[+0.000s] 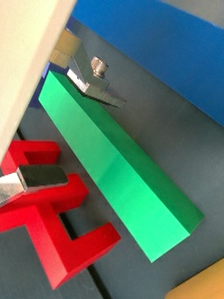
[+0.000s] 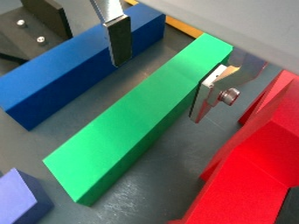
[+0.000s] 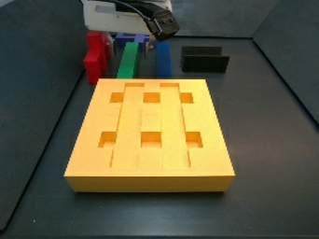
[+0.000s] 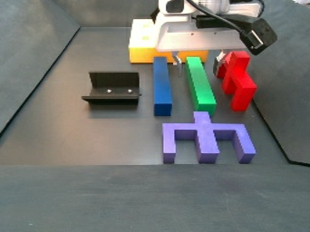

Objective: Pick up the green object. Move up. Move to above the board. Insert the green object.
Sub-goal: Pick up the green object.

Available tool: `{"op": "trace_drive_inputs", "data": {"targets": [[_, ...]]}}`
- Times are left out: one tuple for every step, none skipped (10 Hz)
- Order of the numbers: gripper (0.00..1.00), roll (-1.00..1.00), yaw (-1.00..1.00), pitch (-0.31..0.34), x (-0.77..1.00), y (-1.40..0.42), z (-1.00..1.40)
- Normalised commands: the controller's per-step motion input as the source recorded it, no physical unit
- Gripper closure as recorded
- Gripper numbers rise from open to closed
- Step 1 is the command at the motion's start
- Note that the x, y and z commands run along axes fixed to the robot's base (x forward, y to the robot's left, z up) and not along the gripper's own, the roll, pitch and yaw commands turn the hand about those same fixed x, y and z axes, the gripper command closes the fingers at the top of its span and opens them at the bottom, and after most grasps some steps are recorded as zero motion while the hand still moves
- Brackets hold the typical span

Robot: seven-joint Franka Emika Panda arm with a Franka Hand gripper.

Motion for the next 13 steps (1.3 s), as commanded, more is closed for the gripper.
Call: {"op": "trace_drive_inputs", "data": {"targets": [[0.0, 0.36, 0.12, 0.044, 0.06, 0.0, -0.18], [0.0, 0.33, 0.09, 0.05, 0.05, 0.0, -0.22], [0.0, 0.29, 0.04, 0.046, 0.05, 0.0, -0.22], [0.0, 0.27, 0.01, 0.054, 0.07, 0.0, -0.24], [0.0, 0.24, 0.0, 0.06, 0.05, 0.0, -0.19], [0.0, 0.25, 0.0, 0.074, 0.06, 0.0, -0.15], [0.0, 0.22, 0.0, 0.081, 0.04, 0.0, -0.09], [0.0, 0.14, 0.0, 0.059, 0.01, 0.0, 0.0], [0.0, 0.0, 0.0, 0.0, 0.0, 0.0, 0.0], [1.0, 0.0, 0.0, 0.0, 0.0, 0.0, 0.0], [1.0, 0.0, 0.0, 0.0, 0.0, 0.0, 0.0], [1.0, 0.0, 0.0, 0.0, 0.0, 0.0, 0.0], [1.0, 0.0, 0.0, 0.0, 0.0, 0.0, 0.0]]}}
